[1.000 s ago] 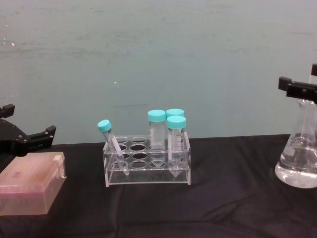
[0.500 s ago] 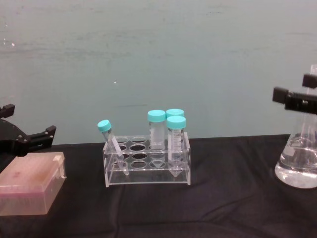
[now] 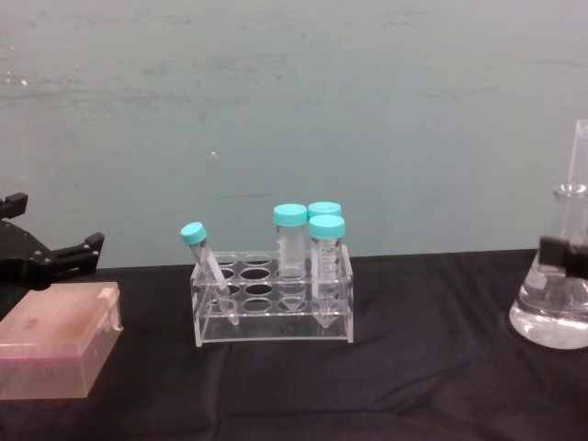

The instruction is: Place the experimental apparatus aside using one hand.

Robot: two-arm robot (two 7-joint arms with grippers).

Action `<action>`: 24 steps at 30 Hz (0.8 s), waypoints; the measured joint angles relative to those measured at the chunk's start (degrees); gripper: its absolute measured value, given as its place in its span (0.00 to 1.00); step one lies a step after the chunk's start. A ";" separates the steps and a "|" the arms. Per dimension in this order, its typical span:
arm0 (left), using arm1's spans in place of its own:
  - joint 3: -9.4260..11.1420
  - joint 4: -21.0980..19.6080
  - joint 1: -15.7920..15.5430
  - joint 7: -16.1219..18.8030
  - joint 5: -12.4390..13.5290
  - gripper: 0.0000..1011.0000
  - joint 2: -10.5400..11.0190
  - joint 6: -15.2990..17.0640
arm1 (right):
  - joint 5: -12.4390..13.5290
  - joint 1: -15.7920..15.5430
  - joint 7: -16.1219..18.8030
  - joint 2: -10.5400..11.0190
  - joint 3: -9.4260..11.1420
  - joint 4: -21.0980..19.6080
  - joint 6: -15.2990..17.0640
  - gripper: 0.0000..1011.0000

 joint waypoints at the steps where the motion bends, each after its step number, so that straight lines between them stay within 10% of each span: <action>1: 0.00 0.00 0.00 0.00 0.00 0.99 0.00 0.00 | 0.18 -0.18 -0.17 0.12 -0.03 -0.01 0.23 0.99; 24: 0.00 0.00 0.00 0.00 0.00 0.99 0.00 0.00 | 1.93 -1.47 -2.53 0.70 -0.67 -0.17 2.03 0.99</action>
